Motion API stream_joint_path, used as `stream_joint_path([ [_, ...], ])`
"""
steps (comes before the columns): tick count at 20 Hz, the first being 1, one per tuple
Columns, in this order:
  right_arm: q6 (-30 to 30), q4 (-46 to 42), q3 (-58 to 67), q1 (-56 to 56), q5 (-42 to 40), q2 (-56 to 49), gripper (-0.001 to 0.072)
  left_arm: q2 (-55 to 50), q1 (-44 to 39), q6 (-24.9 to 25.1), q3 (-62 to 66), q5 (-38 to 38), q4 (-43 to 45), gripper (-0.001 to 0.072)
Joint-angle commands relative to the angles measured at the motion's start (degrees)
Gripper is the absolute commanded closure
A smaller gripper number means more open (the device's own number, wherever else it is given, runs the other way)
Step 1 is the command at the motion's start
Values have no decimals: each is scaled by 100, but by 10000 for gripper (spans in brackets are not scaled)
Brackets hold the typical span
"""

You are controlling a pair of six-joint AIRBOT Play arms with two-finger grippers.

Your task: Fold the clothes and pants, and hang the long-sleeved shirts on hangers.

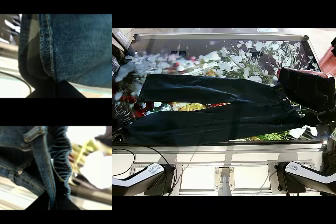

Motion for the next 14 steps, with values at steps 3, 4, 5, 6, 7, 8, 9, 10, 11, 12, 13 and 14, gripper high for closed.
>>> stream_joint_path([
  [3,192,-431,-289,-404,-201,498,680,295,-24,544,-177,66,-407,678],
  [4,280,-420,-299,-549,-258,581,680,350,-9,632,-177,79,-501,678],
  [5,505,-459,-299,-678,-363,647,680,382,17,627,-177,114,-487,678],
  [6,772,-557,-299,-763,-455,688,679,393,63,616,-177,136,-461,677],
  [7,1051,-684,-299,-831,-531,739,680,393,127,573,-177,146,-400,677],
  [8,1305,-831,-299,-857,-610,793,680,396,203,450,-177,181,-365,677],
  [9,1611,-1082,-299,-855,-678,855,680,400,282,326,-177,251,-380,678],
  [10,1768,-1132,-299,-855,-688,890,680,413,348,214,-177,332,-442,677],
  [11,1781,-1008,-299,-839,-636,918,681,428,391,219,-177,369,-636,678],
  [12,1777,-734,-299,-761,-452,927,680,435,417,221,-175,409,-922,678],
  [13,1777,-595,-299,-632,-227,914,681,435,415,240,-175,435,-1187,678],
  [14,1777,-586,-299,-468,72,890,681,435,415,247,-175,492,-1419,678],
])
